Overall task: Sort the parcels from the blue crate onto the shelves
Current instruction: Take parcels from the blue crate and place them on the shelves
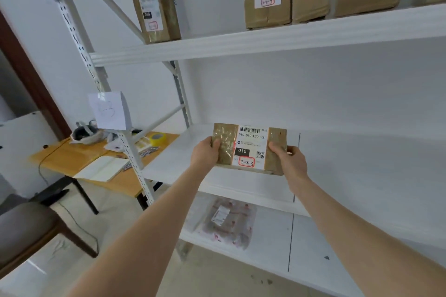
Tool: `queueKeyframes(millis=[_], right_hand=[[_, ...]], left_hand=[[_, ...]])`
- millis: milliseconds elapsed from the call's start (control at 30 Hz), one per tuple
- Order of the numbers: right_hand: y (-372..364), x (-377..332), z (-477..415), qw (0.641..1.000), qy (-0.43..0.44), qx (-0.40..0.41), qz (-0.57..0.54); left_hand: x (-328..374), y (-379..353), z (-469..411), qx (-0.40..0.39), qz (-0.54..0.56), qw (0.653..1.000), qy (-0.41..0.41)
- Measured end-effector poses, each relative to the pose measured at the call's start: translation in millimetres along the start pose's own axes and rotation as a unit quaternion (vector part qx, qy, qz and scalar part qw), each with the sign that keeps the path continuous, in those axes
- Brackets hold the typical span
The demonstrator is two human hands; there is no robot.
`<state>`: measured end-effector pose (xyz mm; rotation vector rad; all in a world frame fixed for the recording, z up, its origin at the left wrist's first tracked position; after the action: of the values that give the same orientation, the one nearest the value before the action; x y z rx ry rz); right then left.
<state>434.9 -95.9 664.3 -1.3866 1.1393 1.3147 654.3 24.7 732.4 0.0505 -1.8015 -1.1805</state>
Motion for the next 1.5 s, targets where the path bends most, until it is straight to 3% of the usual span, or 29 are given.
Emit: queueKeyframes(millis=[500, 967, 1133, 1500], right_hand=[[-158.5, 65.4, -95.3, 0.995, -0.057, -0.065, 0.038], [-237.1, 130.2, -109.6, 0.993, -0.114, 0.002, 0.038], [-231.9, 150.3, -107.9, 0.991, -0.126, 0.034, 0.034], [-141.0, 145.8, -93.6, 0.977, -0.092, 0.131, 0.144]], left_hand=[[-114.9, -10.1, -159.7, -0.022, -0.045, 0.994, 0.096], [-193.6, -50.7, -273.3, -0.135, -0.023, 0.988, 0.078], [-198.7, -79.3, -276.4, -0.183, 0.017, 0.981, 0.068], [-148.4, -144.0, -232.9, -0.247, 0.102, 0.962, 0.047]])
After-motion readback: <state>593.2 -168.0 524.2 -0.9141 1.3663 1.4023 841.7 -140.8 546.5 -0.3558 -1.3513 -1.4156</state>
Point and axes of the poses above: each hand's wrist, its own z-axis away from the middle knuckle, its own y-axis out of the back of the hand, x = y × z, the point moved 8 cm from there along -z, towards the middle knuckle, and after that the axes turned 7 degrees about y, right-handed, at the moved point
